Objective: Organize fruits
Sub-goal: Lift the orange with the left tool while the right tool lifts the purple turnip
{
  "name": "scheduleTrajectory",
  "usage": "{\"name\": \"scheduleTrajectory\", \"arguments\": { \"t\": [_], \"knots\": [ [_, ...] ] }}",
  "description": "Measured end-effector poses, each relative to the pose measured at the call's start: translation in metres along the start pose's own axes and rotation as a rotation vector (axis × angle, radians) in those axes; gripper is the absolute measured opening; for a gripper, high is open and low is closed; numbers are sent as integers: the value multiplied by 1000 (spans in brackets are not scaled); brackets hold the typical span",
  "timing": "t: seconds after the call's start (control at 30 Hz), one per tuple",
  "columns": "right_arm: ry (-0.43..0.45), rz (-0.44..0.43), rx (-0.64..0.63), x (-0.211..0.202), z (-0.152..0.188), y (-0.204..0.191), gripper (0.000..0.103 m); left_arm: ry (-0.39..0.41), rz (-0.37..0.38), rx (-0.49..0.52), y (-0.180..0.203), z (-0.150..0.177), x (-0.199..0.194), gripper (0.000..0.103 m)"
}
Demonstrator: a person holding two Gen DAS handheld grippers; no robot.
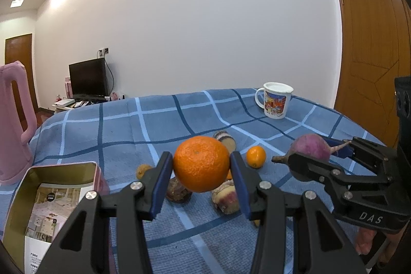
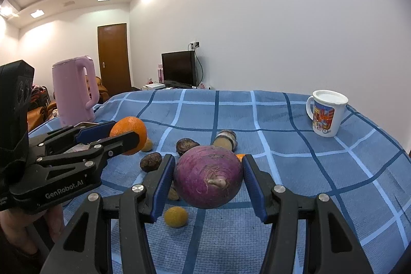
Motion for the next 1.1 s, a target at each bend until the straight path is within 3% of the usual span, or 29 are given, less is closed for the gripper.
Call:
{"name": "scheduleTrajectory", "arguments": {
  "t": [1.1],
  "knots": [
    [76,4,-10,-14,-3,-1,55,88,-30,16,0,-6,-17,48]
  ]
}}
Point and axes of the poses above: each gripper's, at about its wrist camera, not at the fingertips, and x roughly the way its jaws point, y to its right, z to its underside, the point moved 5 cm from there along x, roughly the way its jaws point, and after that the axes turned 9 degrees about z, right-handed, at the moved point
